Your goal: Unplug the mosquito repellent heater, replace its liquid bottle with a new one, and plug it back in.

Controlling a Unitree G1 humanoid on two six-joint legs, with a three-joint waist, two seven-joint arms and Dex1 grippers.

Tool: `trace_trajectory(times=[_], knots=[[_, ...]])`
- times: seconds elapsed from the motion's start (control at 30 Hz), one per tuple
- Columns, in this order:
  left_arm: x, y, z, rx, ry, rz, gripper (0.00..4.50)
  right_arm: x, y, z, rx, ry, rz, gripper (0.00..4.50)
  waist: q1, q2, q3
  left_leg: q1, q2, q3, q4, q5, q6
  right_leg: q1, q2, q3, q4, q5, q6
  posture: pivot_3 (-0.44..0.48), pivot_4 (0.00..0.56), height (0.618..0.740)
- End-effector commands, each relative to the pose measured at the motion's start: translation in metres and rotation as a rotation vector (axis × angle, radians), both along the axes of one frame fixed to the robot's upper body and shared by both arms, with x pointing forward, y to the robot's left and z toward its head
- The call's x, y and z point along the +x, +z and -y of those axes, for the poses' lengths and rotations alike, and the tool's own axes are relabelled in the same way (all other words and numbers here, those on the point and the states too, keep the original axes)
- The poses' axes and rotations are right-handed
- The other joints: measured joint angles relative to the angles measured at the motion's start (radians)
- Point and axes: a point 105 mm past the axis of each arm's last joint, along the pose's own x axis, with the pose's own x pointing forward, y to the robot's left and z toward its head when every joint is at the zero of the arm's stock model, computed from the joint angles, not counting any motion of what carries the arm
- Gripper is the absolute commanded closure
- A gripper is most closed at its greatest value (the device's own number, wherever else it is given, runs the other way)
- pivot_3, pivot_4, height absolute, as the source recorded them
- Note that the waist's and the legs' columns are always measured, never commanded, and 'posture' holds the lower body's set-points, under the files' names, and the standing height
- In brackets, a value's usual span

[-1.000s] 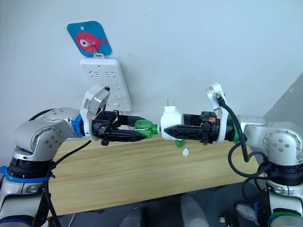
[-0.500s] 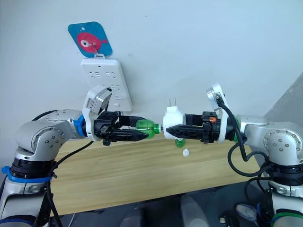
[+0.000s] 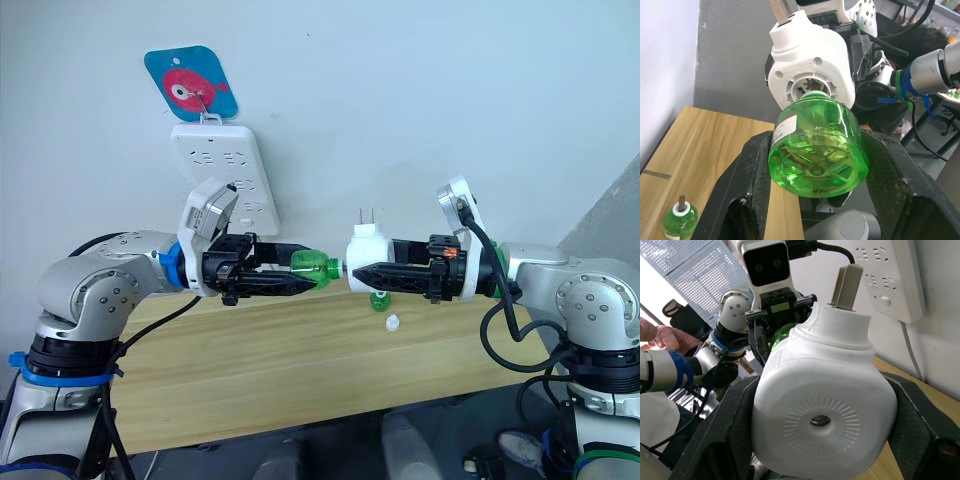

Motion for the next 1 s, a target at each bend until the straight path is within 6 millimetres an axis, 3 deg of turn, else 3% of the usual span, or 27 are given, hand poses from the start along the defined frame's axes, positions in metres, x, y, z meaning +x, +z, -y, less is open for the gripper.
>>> trace_trajectory(times=[0.03,0.43,1.0], knots=[[-0.002,0.007,0.001,0.009,-0.018,0.063,2.22,-0.009,0.004,-0.002,-0.007,0.047,0.028,1.39,0.0,0.0,0.0,0.0,0.0,0.0,0.0,0.0,0.0,0.0,0.0,0.0,0.0,0.0,0.0,-0.159,0.106,0.728],[-0.01,0.004,0.007,0.029,-0.071,0.078,2.22,-0.011,0.006,-0.008,0.011,0.066,0.026,1.39,-0.001,0.0,-0.001,0.0,0.0,0.0,0.0,0.0,0.0,0.0,0.0,0.0,0.0,0.0,0.0,-0.159,0.105,0.728],[-0.008,0.01,0.005,-0.027,-0.035,0.04,2.22,-0.002,0.007,0.008,0.091,0.034,-0.092,1.39,0.0,0.0,-0.014,0.0,0.0,0.0,0.001,0.0,0.0,0.001,0.0,0.0,0.0,0.0,0.0,-0.154,0.102,0.728]])
